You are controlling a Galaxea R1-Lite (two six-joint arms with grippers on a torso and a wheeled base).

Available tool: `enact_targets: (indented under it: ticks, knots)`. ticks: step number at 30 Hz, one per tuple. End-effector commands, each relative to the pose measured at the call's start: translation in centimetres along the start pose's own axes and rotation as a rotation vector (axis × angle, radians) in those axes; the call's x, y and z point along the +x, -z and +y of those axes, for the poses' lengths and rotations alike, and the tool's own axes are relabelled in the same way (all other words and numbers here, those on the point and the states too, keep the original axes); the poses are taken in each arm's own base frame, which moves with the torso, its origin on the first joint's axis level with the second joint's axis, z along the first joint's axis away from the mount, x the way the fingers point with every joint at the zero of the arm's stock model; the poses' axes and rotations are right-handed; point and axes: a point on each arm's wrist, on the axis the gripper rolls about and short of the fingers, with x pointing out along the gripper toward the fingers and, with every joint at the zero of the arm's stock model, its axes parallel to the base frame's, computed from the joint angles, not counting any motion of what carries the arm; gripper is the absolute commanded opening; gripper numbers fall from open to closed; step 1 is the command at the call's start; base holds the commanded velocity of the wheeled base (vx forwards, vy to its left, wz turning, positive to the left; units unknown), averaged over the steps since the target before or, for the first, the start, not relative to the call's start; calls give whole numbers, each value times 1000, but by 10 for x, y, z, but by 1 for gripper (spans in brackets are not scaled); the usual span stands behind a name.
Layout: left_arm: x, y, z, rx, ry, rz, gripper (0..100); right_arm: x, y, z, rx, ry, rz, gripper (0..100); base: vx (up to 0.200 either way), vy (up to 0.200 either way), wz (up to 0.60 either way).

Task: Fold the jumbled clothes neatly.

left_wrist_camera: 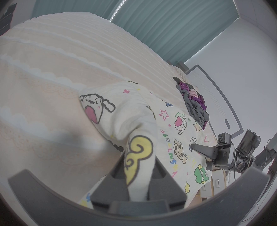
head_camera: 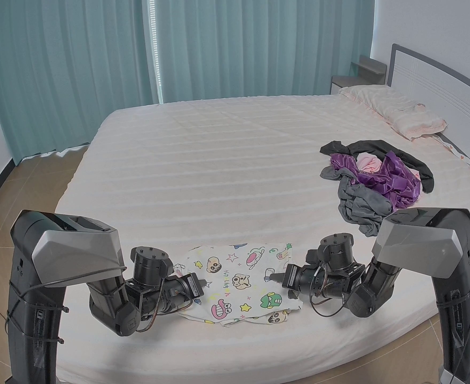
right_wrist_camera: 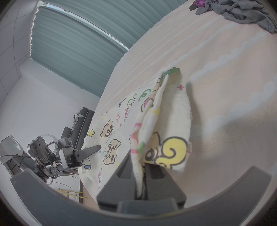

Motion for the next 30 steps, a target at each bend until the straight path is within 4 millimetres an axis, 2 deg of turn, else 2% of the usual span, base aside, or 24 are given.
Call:
enact_targets:
  ticks: [1, 22, 30]
  knots:
    - [-1, -1, -1, 1, 5, -5, 0, -1, 0, 0, 0, 0, -1, 0, 0, -200, 0]
    - [-2, -3, -3, -42, 9, -14, 0, -4, -5, -2, 4, 4, -21, 0, 0, -200, 0]
    - [0, -4, -3, -43, 7, -19, 0, -2, -11, -4, -5, 11, -79, 0, 0, 0, 0]
